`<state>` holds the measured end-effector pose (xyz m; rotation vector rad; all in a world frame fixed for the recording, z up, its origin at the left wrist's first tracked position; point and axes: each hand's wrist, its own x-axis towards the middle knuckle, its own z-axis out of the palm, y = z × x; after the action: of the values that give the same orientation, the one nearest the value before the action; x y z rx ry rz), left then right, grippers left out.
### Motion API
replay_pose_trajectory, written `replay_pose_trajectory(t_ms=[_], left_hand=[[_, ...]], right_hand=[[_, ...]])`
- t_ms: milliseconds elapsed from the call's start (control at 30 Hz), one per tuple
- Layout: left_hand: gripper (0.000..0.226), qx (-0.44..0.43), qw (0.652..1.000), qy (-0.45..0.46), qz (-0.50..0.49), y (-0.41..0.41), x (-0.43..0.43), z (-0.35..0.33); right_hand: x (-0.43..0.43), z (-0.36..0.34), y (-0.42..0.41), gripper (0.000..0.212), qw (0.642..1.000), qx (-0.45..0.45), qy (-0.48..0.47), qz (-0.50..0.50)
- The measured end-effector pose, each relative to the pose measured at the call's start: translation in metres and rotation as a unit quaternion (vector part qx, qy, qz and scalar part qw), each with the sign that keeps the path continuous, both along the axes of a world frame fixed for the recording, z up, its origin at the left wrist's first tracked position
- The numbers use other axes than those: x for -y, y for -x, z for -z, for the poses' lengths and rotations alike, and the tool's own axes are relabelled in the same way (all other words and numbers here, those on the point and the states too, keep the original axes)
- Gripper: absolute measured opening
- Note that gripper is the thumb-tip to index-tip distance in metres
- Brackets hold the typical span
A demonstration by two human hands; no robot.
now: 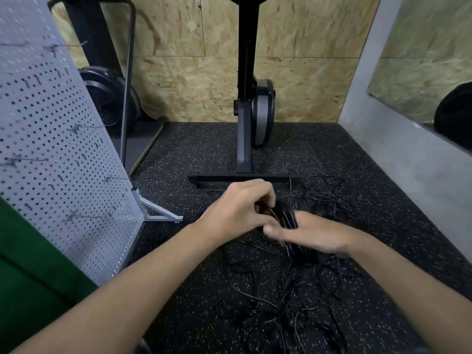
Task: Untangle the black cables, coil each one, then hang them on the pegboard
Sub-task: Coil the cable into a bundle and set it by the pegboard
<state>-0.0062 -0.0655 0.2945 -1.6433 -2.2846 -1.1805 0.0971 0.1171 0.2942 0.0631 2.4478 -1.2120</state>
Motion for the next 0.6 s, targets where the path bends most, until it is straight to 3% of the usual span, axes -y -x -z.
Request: replay_pose_trajectory(t_ms=[100, 167, 233, 400, 600], left_hand=[[0.04, 0.009, 0.999, 0.014, 0.036, -0.002, -0.001, -0.002], [0.043, 0.014, 0.999, 0.023, 0.041, -0.002, -0.001, -0.001], [0.045, 0.028, 0.999, 0.014, 0.026, 0.0, -0.001, 0.002], [0.041, 0.096, 0.994, 0.009, -0.05, 0.011, 0.008, 0.009], [0.013, 0.217, 0.972, 0.036, -0.084, 0.029, 0.028, 0.036]], right_hand=[[0.002, 0.004, 0.001, 0.051, 0.999, -0.001, -0.02, -0.048], [0.003, 0.007, 0.0, 0.033, 0.999, 0.004, -0.026, -0.047], [0.003, 0.008, -0.001, 0.017, 0.999, 0.001, -0.011, -0.036], [-0.002, 0.004, -0.004, 0.007, 1.0, -0.008, 0.01, -0.012], [-0.013, 0.007, -0.006, 0.028, 0.994, -0.033, 0.08, 0.072]])
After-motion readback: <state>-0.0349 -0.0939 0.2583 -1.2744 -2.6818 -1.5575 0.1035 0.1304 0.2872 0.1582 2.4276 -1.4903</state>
